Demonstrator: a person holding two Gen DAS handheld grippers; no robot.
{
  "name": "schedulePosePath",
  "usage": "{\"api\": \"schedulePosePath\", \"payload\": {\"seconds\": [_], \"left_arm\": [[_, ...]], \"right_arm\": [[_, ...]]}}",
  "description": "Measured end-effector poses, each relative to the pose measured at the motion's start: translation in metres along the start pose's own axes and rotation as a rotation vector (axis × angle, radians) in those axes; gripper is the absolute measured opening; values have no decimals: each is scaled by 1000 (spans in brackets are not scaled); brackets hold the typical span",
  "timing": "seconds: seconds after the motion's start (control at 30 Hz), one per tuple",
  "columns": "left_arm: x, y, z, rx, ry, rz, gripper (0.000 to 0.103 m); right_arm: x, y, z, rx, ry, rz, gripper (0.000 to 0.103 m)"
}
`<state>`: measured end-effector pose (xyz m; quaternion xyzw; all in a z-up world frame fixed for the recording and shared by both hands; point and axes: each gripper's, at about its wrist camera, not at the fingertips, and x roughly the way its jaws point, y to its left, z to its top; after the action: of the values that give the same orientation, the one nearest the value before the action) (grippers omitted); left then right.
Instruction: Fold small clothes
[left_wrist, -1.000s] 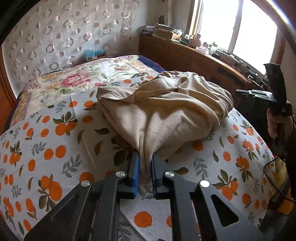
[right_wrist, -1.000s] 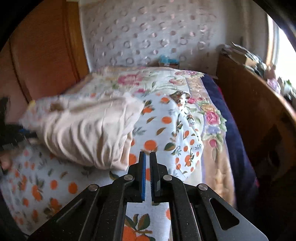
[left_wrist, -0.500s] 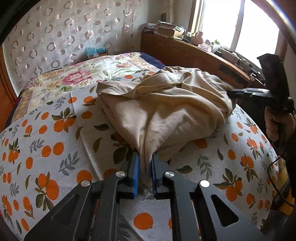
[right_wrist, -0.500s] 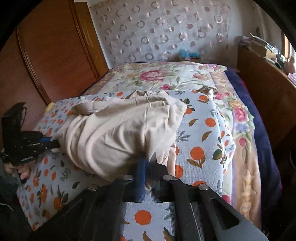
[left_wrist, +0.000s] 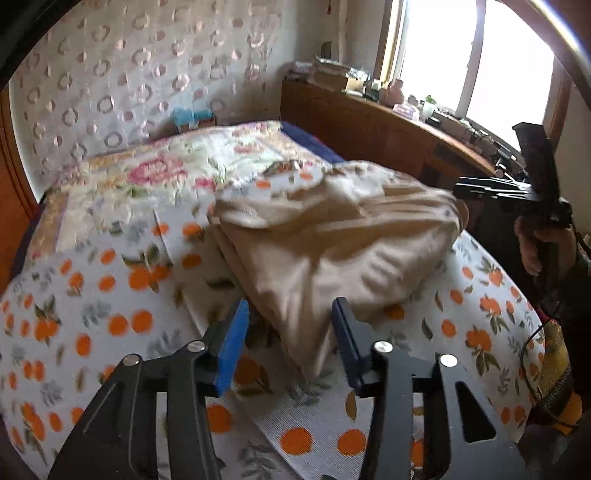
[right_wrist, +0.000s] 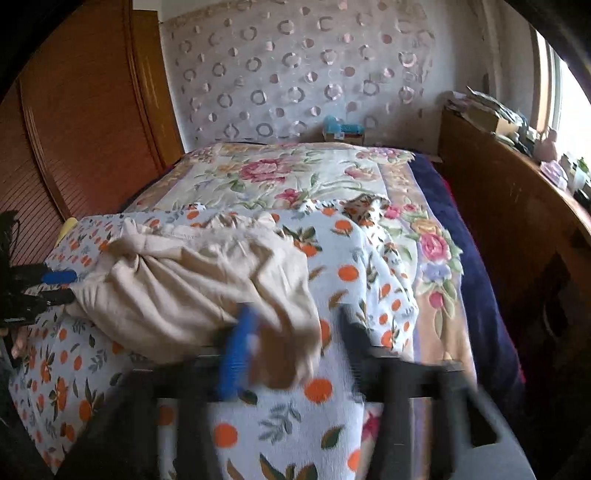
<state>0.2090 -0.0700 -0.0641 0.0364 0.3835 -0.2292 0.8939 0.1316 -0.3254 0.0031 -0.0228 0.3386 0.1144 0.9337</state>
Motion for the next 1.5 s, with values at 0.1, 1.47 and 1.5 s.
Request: {"api": "schedulePosePath", "payload": {"seconds": [0.1,1.47,1.5], "left_arm": [[5,7,13,9,-8,21,55],[96,50,51,-135,109,-65,69],[97,48,52,-127,107,-65,65]], "right_arm": [[15,3,14,-16,-10,24,64],[106,-18,47,98,177,120,79],[105,-21,47,83,175,121,79]]}}
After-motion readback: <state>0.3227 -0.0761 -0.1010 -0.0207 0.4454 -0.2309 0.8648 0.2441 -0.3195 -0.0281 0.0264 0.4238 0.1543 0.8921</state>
